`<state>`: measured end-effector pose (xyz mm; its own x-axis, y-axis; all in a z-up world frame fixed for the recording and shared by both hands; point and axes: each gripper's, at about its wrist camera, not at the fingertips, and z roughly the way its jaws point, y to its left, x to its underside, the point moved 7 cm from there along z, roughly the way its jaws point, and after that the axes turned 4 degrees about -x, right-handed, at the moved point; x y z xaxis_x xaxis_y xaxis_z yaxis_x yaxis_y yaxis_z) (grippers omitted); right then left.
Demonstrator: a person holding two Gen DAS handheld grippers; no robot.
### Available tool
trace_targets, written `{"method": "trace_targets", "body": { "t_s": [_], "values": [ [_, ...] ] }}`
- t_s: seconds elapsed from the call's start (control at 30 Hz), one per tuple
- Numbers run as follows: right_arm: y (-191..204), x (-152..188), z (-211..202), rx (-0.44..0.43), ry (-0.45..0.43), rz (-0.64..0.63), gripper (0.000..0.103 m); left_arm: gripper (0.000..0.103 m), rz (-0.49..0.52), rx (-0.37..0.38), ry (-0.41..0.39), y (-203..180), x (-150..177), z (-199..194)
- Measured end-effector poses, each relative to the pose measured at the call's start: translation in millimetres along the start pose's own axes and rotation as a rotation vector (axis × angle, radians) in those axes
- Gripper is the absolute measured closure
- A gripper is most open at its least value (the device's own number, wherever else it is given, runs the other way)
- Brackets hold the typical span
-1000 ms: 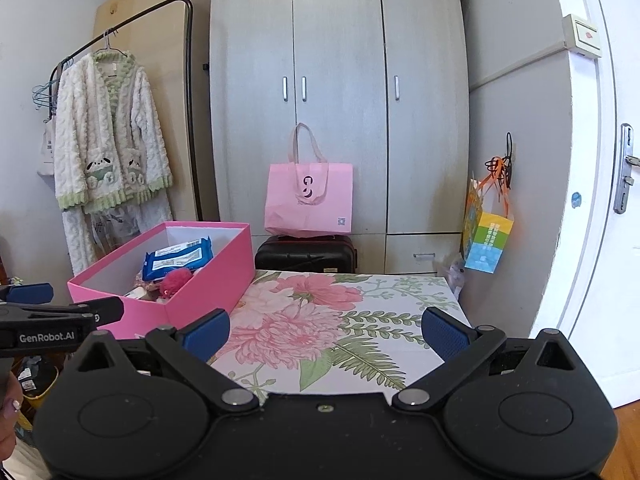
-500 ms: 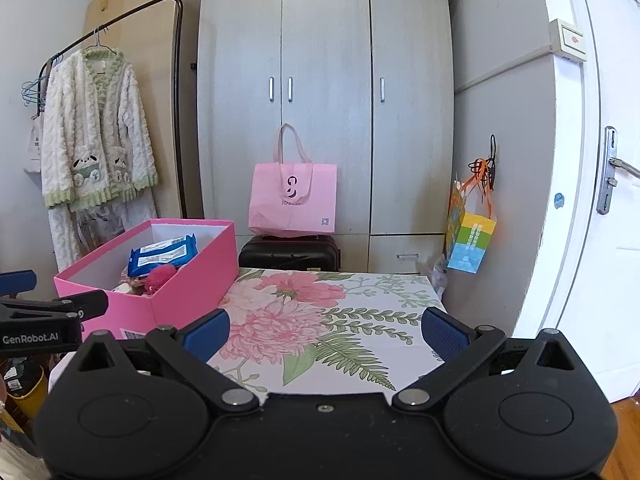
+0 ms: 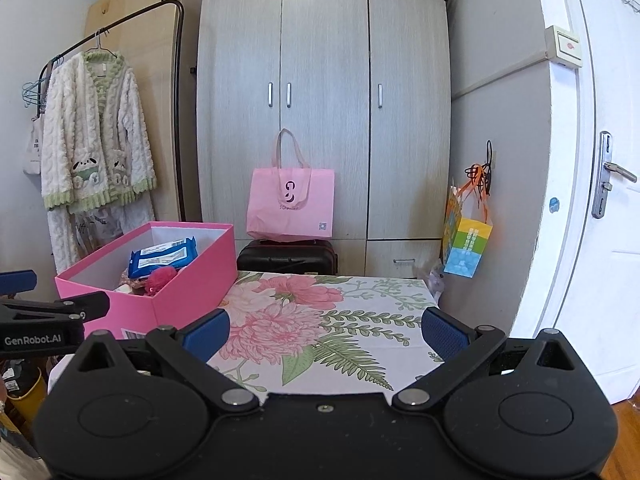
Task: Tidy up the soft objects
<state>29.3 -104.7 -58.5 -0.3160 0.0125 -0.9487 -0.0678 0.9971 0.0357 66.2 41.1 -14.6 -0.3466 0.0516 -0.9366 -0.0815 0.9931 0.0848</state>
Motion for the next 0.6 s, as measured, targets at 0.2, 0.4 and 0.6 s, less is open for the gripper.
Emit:
{"method": "trace_targets", "body": {
  "t_s": [0.2, 0.4, 0.6],
  "values": [
    [1.3, -0.3, -0.6, 0.034, -0.011, -0.017, 0.0, 0.0, -0.012, -0.004, -0.021, 0.7, -0.8, -3.5],
    [1.4, 0.5, -1.3, 0.036, -0.016, -0.02, 0.0, 0.0, -0.013, -0.006, -0.021, 0.2, 0.8, -1.4],
    [1.0, 2.2, 0.3, 0.036, -0.01, -0.021, 0.0, 0.0, -0.008, -0.001, -0.02, -0.2, 1.9, -0.1]
  ]
}}
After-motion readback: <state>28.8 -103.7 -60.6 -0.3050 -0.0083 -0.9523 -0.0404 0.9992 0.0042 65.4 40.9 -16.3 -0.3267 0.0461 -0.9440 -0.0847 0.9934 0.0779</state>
